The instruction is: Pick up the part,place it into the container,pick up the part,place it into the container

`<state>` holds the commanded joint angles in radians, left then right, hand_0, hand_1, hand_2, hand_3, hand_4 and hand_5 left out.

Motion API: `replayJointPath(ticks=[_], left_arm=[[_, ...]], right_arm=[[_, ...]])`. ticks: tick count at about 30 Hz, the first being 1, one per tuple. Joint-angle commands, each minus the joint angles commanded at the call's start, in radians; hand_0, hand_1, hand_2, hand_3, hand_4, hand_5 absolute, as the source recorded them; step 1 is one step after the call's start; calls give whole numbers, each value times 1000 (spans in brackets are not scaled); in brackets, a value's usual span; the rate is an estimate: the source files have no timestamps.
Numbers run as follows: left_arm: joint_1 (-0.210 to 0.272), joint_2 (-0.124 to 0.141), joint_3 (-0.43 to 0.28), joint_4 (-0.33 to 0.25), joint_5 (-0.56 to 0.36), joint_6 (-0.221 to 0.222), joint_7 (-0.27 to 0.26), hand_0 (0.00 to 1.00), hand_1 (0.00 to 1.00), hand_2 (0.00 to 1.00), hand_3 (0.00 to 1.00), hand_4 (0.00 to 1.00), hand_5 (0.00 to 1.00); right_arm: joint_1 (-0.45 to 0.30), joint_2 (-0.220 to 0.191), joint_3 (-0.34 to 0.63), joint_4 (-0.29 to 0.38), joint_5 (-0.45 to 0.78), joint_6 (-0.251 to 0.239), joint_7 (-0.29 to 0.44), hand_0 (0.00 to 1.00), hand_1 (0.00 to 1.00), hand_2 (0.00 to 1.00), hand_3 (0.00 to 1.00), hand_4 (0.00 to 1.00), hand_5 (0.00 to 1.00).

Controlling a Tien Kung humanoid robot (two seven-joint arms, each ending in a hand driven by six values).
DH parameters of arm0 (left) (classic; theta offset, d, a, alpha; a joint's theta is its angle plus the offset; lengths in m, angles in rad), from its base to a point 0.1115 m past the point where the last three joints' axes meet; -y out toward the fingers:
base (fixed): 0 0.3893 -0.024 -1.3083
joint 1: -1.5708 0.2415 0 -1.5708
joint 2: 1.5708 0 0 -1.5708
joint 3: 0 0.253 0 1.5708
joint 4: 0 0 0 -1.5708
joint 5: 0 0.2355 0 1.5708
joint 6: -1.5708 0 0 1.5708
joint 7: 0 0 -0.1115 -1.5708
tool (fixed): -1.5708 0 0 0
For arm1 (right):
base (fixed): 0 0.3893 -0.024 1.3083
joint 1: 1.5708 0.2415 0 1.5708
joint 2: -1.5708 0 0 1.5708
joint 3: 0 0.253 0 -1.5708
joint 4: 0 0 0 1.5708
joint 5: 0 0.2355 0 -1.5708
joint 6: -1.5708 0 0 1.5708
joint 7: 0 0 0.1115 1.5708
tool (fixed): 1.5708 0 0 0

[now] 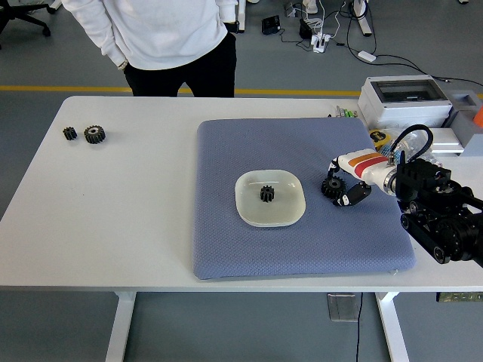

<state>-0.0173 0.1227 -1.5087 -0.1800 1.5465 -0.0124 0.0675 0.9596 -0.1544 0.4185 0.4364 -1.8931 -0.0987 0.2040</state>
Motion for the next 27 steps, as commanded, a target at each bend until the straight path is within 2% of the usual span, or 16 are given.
replayJointPath(ticks=[2,3,8,9,14,15,20,21,26,27], left_arm=[[1,0,-2,0,3,0,1,721,690,707,573,611,571],[1,0,-4,0,5,0,2,721,690,709,573,611,571],[1,0,-6,0,7,0,2,721,690,709,573,611,571],[0,0,-5,0,6,0,2,721,690,708,574,611,572],[1,-1,-5,0,5,0,2,721,690,708,574,611,572],[1,-1,-6,0,5,0,2,721,690,710,574,611,572],[2,0,-10,0,9,0,2,721,690,710,574,611,572],[2,0,-10,0,9,0,2,721,690,710,573,610,571],[2,0,-11,0,10,0,2,721,690,710,573,610,571],[2,0,-11,0,10,0,2,721,690,707,573,611,572]], right_arm=[[-1,2,1,2,3,2,-1,521,629,683,578,808,223],[0,4,1,0,5,3,-1,493,590,630,556,768,205],[-1,9,-2,-7,17,6,-4,493,590,630,556,768,205],[-1,11,-3,-10,20,7,-4,476,505,546,521,713,172],[-2,10,-11,-10,39,3,0,476,505,546,521,713,172],[-2,10,-11,-10,43,0,2,310,441,468,472,672,144],[-2,3,-6,-3,66,-9,9,310,441,468,472,672,144],[-2,2,-5,-2,68,-8,10,200,334,408,452,710,135],[-2,-6,6,0,66,-7,6,200,334,408,452,710,135],[-2,-7,8,0,67,-6,5,69,223,332,422,791,121]])
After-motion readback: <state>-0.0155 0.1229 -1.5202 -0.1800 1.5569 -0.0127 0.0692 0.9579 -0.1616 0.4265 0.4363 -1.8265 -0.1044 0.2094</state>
